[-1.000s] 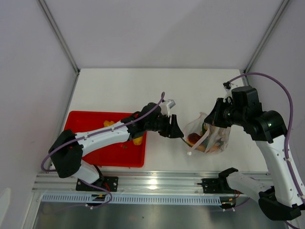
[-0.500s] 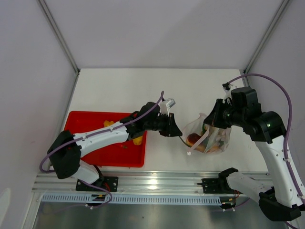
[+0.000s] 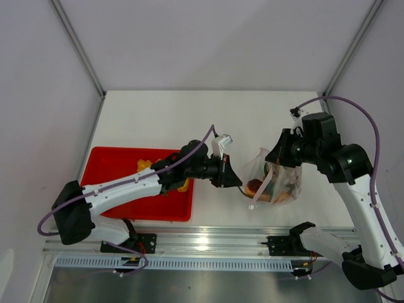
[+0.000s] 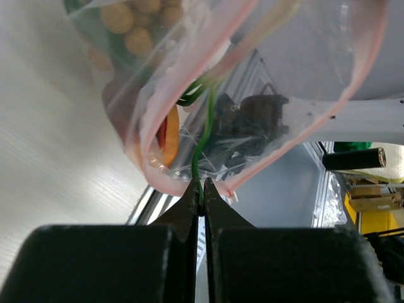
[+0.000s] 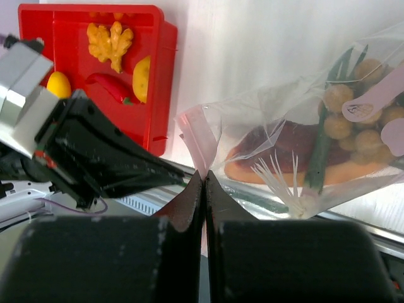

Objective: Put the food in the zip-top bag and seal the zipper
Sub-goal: Adjust the fake vegetable in the zipper food storage bag.

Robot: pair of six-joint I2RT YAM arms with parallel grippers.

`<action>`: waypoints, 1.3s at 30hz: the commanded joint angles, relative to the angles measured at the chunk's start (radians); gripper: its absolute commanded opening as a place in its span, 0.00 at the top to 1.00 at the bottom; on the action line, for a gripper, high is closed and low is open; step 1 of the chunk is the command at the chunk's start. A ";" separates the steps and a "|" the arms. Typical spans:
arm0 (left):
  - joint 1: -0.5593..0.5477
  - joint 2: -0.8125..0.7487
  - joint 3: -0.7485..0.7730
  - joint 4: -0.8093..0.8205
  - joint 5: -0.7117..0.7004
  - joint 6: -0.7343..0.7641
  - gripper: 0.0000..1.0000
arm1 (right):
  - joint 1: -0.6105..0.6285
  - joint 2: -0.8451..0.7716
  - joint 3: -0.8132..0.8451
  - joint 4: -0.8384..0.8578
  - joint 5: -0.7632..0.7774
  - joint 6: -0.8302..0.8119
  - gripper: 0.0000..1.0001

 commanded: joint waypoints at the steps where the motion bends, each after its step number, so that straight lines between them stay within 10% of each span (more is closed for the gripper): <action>1: -0.042 -0.037 0.051 0.019 -0.026 0.013 0.99 | -0.005 0.011 -0.007 0.080 -0.048 0.015 1.00; 25: -0.079 0.341 0.252 0.037 -0.227 -0.109 0.99 | -0.005 -0.012 -0.075 0.218 -0.147 0.172 1.00; 32: -0.081 0.240 0.137 0.050 -0.255 -0.051 0.26 | -0.005 -0.022 -0.149 0.252 -0.141 0.176 1.00; 39: -0.122 0.028 0.019 0.021 -0.281 0.085 0.00 | -0.005 -0.011 -0.146 0.227 -0.121 0.114 1.00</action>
